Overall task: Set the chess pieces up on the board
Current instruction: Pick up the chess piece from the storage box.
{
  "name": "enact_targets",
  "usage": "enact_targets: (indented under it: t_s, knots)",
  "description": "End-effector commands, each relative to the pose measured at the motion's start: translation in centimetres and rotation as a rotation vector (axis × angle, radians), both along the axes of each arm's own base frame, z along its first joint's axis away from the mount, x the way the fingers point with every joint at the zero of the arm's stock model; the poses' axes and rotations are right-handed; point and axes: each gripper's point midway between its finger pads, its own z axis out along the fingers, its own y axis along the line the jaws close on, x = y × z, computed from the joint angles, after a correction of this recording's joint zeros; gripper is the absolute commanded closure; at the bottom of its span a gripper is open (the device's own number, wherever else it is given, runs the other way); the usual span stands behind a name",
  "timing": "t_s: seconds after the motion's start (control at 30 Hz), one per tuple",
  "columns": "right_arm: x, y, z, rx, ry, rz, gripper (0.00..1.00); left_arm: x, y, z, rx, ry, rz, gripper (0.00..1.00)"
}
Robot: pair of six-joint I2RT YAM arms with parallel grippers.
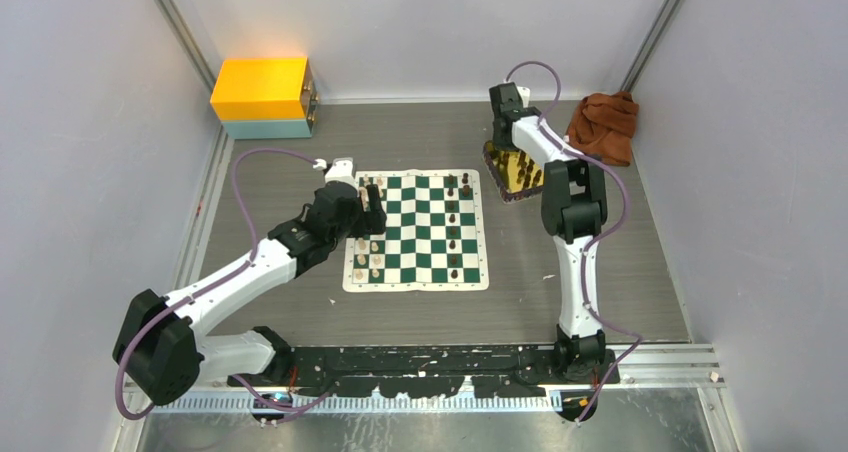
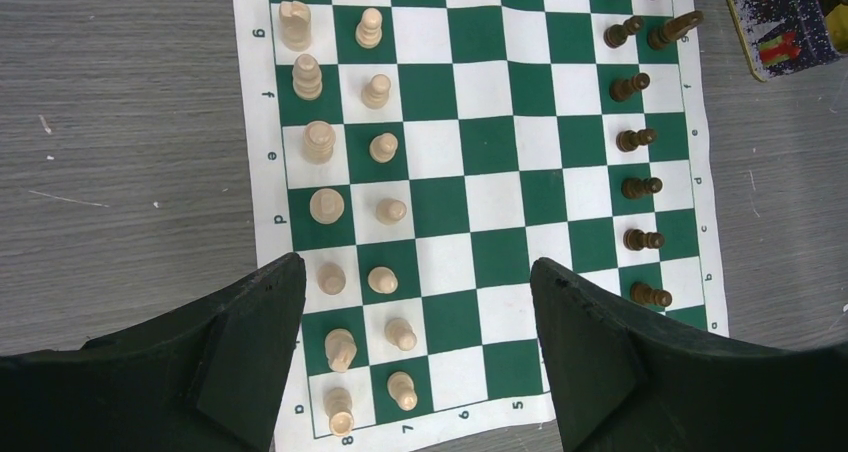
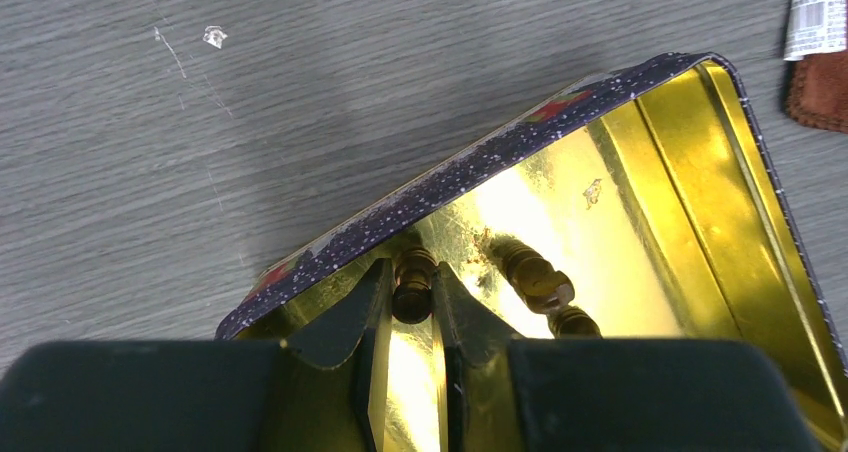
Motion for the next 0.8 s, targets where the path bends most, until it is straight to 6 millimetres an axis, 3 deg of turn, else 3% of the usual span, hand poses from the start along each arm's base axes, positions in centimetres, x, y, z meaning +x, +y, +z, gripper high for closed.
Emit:
enact_targets:
  t_s: [0.0,0.53,0.77]
  knots:
    - [1.3,-0.5,2.8,-0.108,-0.082,-0.011,0.99,1.1,-0.5,1.7,-0.041,-0.059,0.009,0.17]
    - [0.7,-0.9,6.1,-0.223,-0.132,-0.028,0.99,0.8,-0.3,2.3,-0.054,-0.070,0.006,0.17]
    - [-2.5,1.2,10.0,-0.143,-0.174,-0.002,0.99,0.4,-0.3,1.9,-0.056,-0.058,-0.002,0.16]
